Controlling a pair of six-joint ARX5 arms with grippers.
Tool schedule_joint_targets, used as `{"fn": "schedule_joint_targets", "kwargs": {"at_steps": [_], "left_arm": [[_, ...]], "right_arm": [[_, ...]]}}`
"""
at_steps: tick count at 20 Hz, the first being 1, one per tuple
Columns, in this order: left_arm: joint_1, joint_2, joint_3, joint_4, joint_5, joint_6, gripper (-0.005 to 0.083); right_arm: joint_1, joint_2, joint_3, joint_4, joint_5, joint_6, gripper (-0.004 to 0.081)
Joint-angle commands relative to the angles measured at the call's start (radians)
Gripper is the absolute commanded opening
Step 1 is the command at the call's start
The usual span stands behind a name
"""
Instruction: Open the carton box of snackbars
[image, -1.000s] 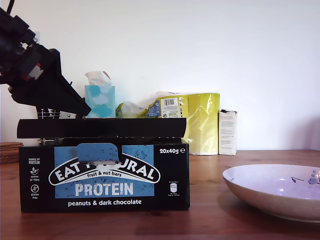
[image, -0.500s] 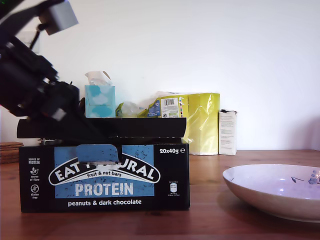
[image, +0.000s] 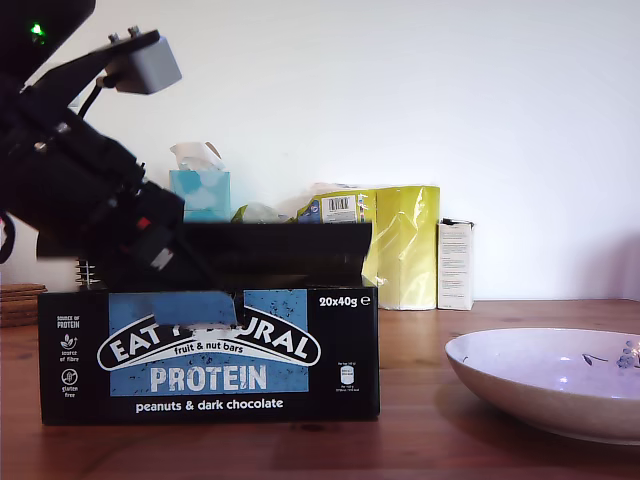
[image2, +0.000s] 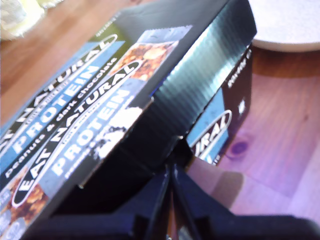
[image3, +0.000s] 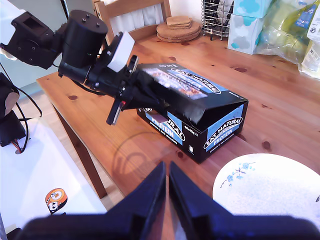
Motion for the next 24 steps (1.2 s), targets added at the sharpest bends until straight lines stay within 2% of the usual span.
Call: {"fn": "schedule_joint_targets", "kwargs": {"at_steps": [1, 7, 11, 15, 18, 21, 24], "left_arm": [[-0.003, 0.010, -0.011, 0.042, -0.017, 0.004, -0.0019], [-0.002, 0.009, 0.061, 0.084, -0.094, 0.046, -0.0019], [0.027, 0.009, 0.140, 0.099, -0.101, 0.082, -0.0019], [0.079, 0.010, 0.200, 0.108, -0.077, 0.083, -0.0019], [0.139, 0.028, 0.214, 0.151, -0.016, 0.082, -0.0019], [0.181, 0.097, 0.248, 0.174, 0.020, 0.083, -0.0020], [0.191, 0.199, 0.313, 0.177, 0.026, 0.084, -0.0019]], "right_arm": [[0.005, -0.002, -0.012, 0.004, 0.002, -0.003, -0.0013], [0.005, -0.002, -0.012, 0.003, 0.021, -0.003, -0.0013], [0.005, -0.002, -0.012, 0.004, 0.023, -0.003, -0.0013], [0.005, 0.000, -0.012, 0.005, 0.018, 0.010, -0.0013], [0.005, 0.003, -0.012, 0.012, 0.019, 0.020, -0.0013], [0.005, 0.019, -0.012, 0.043, 0.019, 0.021, -0.0013], [0.005, 0.045, -0.012, 0.066, 0.019, 0.021, -0.0013]]}}
